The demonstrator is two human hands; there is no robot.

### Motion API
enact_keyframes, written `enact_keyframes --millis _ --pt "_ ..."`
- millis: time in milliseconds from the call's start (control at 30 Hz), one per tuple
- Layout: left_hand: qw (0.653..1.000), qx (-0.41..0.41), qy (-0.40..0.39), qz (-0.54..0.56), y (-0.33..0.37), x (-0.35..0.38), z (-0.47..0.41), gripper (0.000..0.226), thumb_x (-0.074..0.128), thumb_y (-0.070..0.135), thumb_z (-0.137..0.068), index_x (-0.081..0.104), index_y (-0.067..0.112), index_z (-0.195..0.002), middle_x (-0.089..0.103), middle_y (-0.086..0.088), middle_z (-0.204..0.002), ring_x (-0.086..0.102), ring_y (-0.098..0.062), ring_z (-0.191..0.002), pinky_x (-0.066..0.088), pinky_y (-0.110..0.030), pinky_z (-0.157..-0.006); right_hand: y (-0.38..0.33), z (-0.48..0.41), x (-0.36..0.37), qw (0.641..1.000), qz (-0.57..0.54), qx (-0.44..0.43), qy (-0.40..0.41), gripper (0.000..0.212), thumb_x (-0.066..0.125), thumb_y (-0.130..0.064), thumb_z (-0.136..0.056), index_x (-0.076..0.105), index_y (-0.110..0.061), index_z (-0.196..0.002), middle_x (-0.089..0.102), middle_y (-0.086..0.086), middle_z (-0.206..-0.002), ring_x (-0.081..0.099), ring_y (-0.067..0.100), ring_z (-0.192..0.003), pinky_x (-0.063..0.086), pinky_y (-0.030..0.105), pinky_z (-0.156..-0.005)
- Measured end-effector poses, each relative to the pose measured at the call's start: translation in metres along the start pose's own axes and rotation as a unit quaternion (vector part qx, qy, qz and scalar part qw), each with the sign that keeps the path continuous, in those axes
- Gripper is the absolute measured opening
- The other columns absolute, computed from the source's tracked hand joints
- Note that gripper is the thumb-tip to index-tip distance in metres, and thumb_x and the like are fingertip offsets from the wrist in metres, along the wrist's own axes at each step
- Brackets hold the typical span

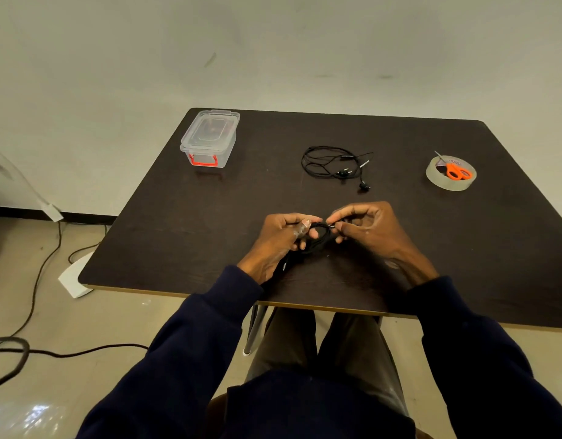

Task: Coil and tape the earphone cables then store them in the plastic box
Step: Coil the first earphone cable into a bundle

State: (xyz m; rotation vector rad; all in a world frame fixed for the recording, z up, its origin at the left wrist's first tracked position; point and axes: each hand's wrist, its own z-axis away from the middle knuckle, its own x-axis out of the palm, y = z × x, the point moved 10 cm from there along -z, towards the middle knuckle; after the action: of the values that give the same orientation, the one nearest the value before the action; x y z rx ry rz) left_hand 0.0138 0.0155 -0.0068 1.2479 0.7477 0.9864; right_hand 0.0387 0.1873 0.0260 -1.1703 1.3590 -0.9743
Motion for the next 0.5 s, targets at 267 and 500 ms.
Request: enact_keyframes --millis 267,500 --pt "0.994 -0.047 -0.073 0.067 0.0 0.011 0.003 0.028 0.06 0.026 -0.104 0.073 0.004 -0.117 0.059 -0.003 -0.074 0.057 -0.013 -0.059 0.043 -0.02 -0.048 -0.013 -0.003 0.015 0.995 -0.06 -0.014 -0.073 0.027 0.069 0.005 -0.089 0.077 -0.009 -0.111 0.076 0.012 -0.107 0.074 0.022 -0.089 0.061 0.028 -0.079" --pt "0.996 -0.022 -0.086 0.007 0.006 0.01 -0.003 0.016 0.066 0.015 -0.1 0.076 0.004 -0.104 0.075 -0.009 -0.085 0.057 -0.008 -0.052 0.039 -0.014 -0.039 -0.022 -0.013 0.015 0.996 0.032 -0.024 -0.079 0.018 0.084 -0.011 -0.08 0.079 -0.015 -0.096 0.077 0.008 -0.096 0.074 0.021 -0.088 0.06 0.029 -0.078"
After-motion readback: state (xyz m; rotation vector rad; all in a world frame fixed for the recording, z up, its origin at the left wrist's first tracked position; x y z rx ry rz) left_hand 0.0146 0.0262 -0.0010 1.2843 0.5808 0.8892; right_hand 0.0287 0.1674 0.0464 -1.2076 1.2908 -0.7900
